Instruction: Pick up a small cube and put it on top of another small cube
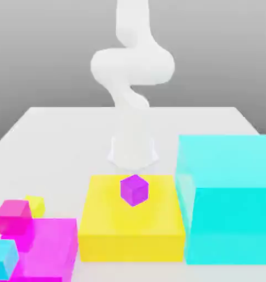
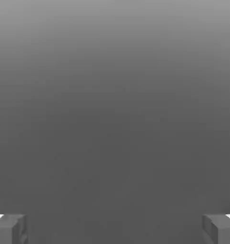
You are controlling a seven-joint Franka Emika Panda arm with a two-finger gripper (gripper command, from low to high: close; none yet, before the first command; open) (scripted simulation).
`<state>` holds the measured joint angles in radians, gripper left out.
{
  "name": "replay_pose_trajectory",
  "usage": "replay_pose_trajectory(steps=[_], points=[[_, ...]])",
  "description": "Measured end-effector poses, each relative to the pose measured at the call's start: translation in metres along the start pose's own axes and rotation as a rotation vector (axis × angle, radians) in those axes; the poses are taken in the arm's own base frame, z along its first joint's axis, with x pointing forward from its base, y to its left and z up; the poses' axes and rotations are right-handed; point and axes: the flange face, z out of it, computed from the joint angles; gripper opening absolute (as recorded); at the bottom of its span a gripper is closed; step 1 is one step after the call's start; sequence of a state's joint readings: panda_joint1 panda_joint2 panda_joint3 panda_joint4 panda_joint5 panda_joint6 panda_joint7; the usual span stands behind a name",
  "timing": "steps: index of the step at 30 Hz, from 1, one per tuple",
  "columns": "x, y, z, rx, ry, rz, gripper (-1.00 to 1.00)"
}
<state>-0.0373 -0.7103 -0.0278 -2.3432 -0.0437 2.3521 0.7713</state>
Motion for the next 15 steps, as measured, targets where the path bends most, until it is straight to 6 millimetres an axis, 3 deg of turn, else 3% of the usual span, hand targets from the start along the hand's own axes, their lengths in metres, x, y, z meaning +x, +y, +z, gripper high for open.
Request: replay_pose_trajectory(steps=[4,8,12,15], points=[[0.016,0.057,0.094,-0.153,-0.051,-0.003,0.00],[0.019,0.132,0.171,-0.279,-0.124,0.005,0.00],[0.006,0.218,0.231,-0.382,-0.217,0.026,0.00],[-0.016,0.284,0.265,-0.441,-0.296,0.048,0.00]])
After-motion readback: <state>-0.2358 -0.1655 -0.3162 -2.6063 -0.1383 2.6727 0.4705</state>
